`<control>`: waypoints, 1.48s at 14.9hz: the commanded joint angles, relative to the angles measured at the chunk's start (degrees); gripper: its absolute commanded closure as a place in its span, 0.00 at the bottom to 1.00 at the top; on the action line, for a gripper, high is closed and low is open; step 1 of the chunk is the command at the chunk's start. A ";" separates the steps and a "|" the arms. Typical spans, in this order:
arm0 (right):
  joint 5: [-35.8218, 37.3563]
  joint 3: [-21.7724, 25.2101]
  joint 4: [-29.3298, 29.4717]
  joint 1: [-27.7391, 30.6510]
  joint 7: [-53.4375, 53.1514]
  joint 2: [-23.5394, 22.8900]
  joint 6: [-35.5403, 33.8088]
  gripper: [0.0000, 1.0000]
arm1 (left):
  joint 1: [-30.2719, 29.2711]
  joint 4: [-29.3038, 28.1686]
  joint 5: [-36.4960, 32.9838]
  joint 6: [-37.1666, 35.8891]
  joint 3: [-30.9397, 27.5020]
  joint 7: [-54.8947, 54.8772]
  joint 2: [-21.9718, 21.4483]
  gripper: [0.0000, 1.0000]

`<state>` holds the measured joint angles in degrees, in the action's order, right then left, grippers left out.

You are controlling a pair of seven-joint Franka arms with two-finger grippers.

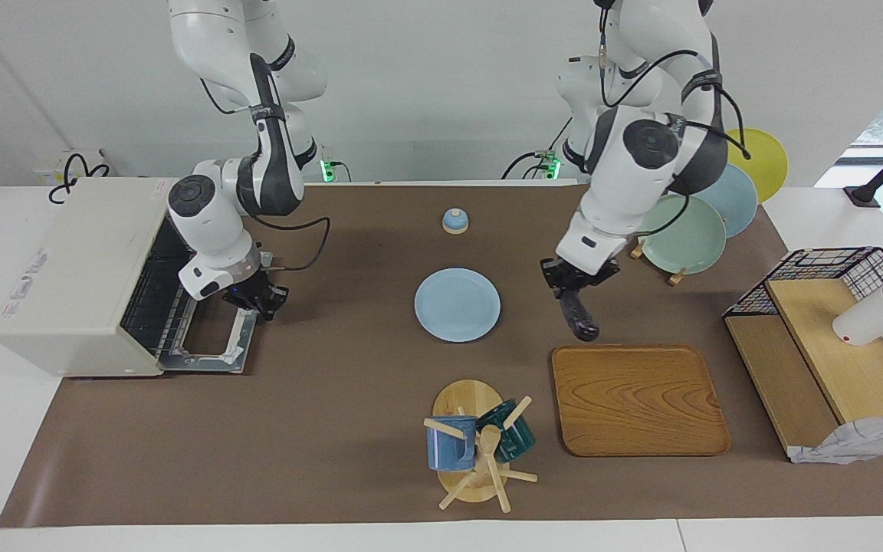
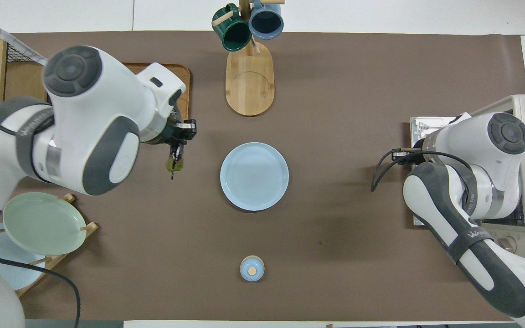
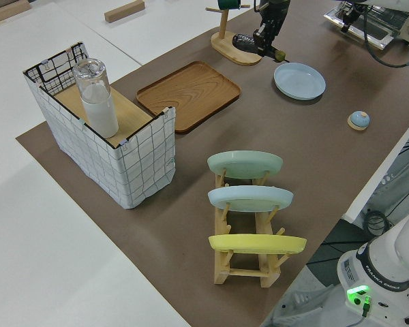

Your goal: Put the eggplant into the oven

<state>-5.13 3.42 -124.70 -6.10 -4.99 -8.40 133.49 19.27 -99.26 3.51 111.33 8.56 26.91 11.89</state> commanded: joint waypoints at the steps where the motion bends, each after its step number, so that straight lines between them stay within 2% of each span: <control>1: -1.29 0.44 2.01 -0.75 -0.46 0.04 -2.97 1.00 | 6.72 -9.52 1.23 8.07 -1.09 3.49 -4.23 1.00; 2: -1.29 0.36 2.18 -0.76 -0.37 0.31 -3.24 1.00 | 8.22 -11.81 1.24 12.38 -1.09 5.15 -4.06 1.00; 4: -1.29 0.27 4.89 -1.10 -0.46 0.14 -5.33 1.00 | 12.08 -12.36 1.24 17.32 -1.26 8.67 -1.18 1.00; 8: -0.23 0.35 17.01 -1.90 -0.63 -1.71 -19.55 1.00 | 14.21 -12.36 1.15 21.81 -1.35 9.12 3.40 1.00; 11: 0.81 0.44 19.32 -2.68 -1.07 -0.84 -24.32 1.00 | 15.09 -12.27 0.80 23.93 -1.44 9.38 5.95 1.00; 12: 2.39 0.53 19.76 -3.99 -1.51 -0.05 -26.86 0.92 | 15.09 -12.28 0.71 23.85 -1.44 9.30 5.96 1.00; 13: 3.36 0.27 21.68 -4.27 -2.03 0.39 -29.93 0.77 | 15.09 -12.28 0.71 23.58 -1.44 9.30 5.96 0.88; 14: 3.20 0.27 24.39 -4.71 -2.73 0.49 -34.22 0.71 | 15.53 -12.28 0.71 23.06 -1.44 9.38 5.96 0.19; 15: 2.76 0.27 26.42 -5.58 -4.05 0.49 -37.57 0.70 | 15.71 -12.28 0.62 22.97 -1.53 9.38 5.78 0.00; 16: 2.84 0.27 27.83 -5.68 -5.36 0.83 -40.30 0.69 | 15.62 -12.10 0.62 22.44 -1.62 9.30 5.52 0.00; 18: 3.02 0.44 26.89 -4.80 -4.59 1.80 -39.99 0.69 | 14.13 -11.05 0.62 19.29 -1.97 8.86 3.51 0.00; 20: 2.67 0.36 23.74 -5.23 -3.45 2.42 -33.42 0.70 | 10.54 -9.39 0.62 15.69 -1.97 8.42 1.66 0.00; 22: 2.50 0.18 21.96 -9.08 -4.93 2.25 -28.49 0.68 | 7.02 -6.84 0.62 12.43 -1.97 6.41 1.21 0.00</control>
<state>-3.00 3.77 -99.78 -11.94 -9.21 -6.55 100.29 29.81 -107.87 3.84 128.06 6.50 35.50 14.93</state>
